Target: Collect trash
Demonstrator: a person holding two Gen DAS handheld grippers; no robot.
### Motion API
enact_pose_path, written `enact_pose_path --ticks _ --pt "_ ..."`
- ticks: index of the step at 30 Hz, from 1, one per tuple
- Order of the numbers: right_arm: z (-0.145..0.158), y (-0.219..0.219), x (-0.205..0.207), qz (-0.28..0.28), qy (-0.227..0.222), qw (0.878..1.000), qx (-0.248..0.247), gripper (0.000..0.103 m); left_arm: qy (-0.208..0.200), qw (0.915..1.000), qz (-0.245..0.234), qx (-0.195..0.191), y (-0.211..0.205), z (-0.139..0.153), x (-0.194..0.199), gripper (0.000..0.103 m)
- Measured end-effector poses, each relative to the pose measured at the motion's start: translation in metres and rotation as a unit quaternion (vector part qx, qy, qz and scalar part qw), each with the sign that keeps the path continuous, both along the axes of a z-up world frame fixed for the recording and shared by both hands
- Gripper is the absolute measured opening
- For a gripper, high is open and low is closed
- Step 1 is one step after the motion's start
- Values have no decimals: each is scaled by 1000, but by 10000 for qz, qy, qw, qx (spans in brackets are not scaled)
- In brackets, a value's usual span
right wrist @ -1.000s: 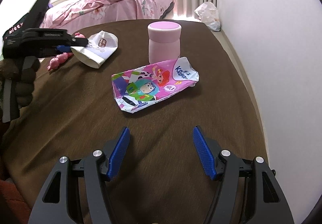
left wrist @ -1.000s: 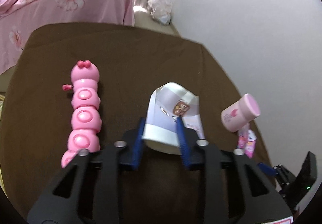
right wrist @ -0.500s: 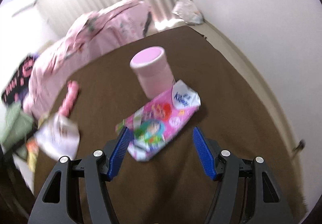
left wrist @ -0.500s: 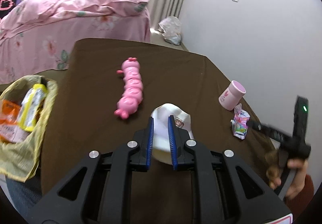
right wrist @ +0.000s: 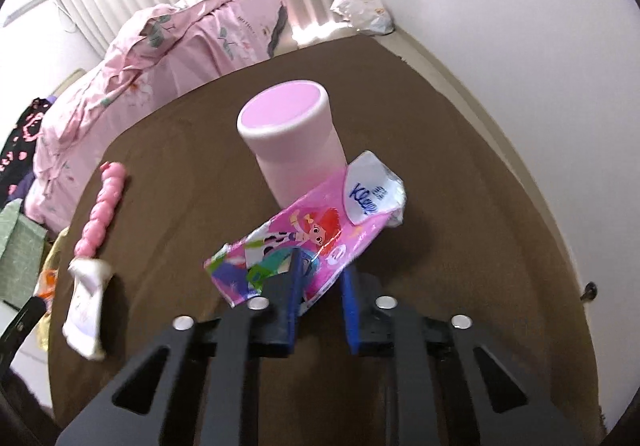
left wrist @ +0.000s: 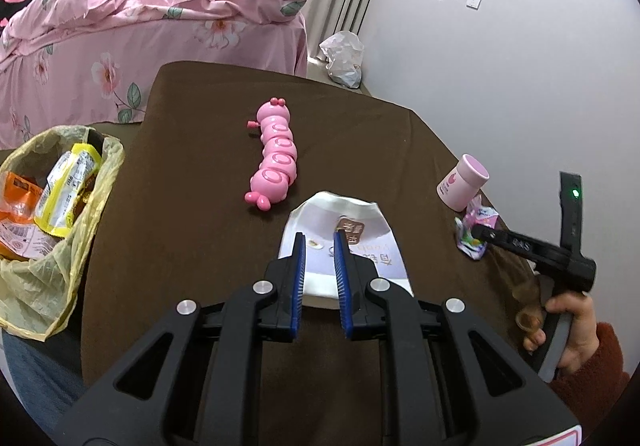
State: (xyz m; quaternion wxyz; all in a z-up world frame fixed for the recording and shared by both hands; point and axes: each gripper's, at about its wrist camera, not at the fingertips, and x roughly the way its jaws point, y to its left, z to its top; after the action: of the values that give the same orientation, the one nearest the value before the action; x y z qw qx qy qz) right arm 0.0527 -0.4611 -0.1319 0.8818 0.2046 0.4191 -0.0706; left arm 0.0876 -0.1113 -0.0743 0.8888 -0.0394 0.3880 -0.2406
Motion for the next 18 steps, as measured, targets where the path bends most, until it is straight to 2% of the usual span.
enact_pose_path --ticks 2,4,6,10,13,15,16,18 --pt "0 0 -11 94 -1 9999 -88 9 57 9999 64 -87 3 -2 2 29" --pt "1 0 -24 274 -6 9995 -146 9 105 9997 138 -198 7 -4 4 45" --pt "5 4 -33 529 -14 9980 -338 8 163 9994 181 -239 7 -6 5 47" --pt "17 15 -50 1035 -11 9872 -1209 8 220 9995 148 -166 2 -11 6 48" --pt "26 11 -61 1084 -251 9859 -1251 10 219 9997 79 -115 -3 -13 5 49" --pt "27 3 -62 948 -330 9893 -1061 32 203 9997 58 -86 -6 -13 5 50" --pt "26 -1 -63 893 -379 9914 -880 55 192 9998 49 -75 -6 -13 5 50" --pt "24 -8 -62 738 -405 9946 -605 56 135 9999 75 -32 -6 -12 3 50"
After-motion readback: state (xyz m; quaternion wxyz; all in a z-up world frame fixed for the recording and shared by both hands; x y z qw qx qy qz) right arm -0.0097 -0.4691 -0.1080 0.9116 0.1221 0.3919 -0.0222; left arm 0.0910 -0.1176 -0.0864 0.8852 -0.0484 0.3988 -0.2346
